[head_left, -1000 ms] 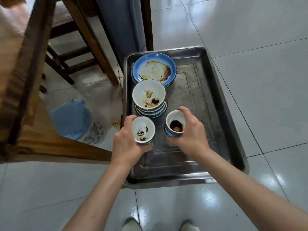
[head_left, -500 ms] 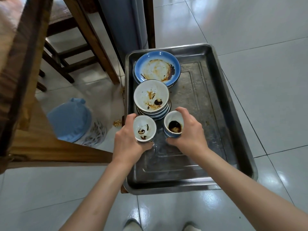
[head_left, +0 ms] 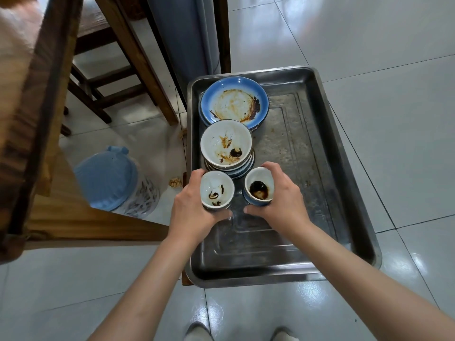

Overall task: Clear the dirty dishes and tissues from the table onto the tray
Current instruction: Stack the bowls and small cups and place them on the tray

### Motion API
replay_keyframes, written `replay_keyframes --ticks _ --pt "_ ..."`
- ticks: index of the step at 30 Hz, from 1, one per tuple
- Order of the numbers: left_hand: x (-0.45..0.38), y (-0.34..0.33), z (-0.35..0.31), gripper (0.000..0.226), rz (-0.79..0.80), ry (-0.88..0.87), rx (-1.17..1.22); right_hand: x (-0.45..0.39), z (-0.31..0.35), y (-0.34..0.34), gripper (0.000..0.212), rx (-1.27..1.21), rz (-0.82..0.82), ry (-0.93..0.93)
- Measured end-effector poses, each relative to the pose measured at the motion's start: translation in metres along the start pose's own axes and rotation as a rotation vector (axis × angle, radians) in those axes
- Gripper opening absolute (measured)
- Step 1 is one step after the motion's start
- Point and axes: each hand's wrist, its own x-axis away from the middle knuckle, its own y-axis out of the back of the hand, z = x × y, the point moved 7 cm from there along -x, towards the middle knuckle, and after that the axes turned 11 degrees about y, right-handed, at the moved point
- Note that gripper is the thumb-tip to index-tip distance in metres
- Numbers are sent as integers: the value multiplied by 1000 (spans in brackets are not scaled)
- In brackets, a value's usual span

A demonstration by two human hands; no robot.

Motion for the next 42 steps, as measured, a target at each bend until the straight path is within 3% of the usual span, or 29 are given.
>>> replay_keyframes --ticks 18,24,29,42 --pt "-1 0 -2 81 16 -6 -16 -5 -3 -7 89 -13 56 -29" --pt "0 3 0 101 21 23 -24 -3 -1 -3 106 29 89 -49" --pt "2 7 -3 105 36 35 -30 -3 6 3 121 49 112 -45" --pt "42 78 -45 123 -25 72 -41 22 64 68 124 167 228 -52"
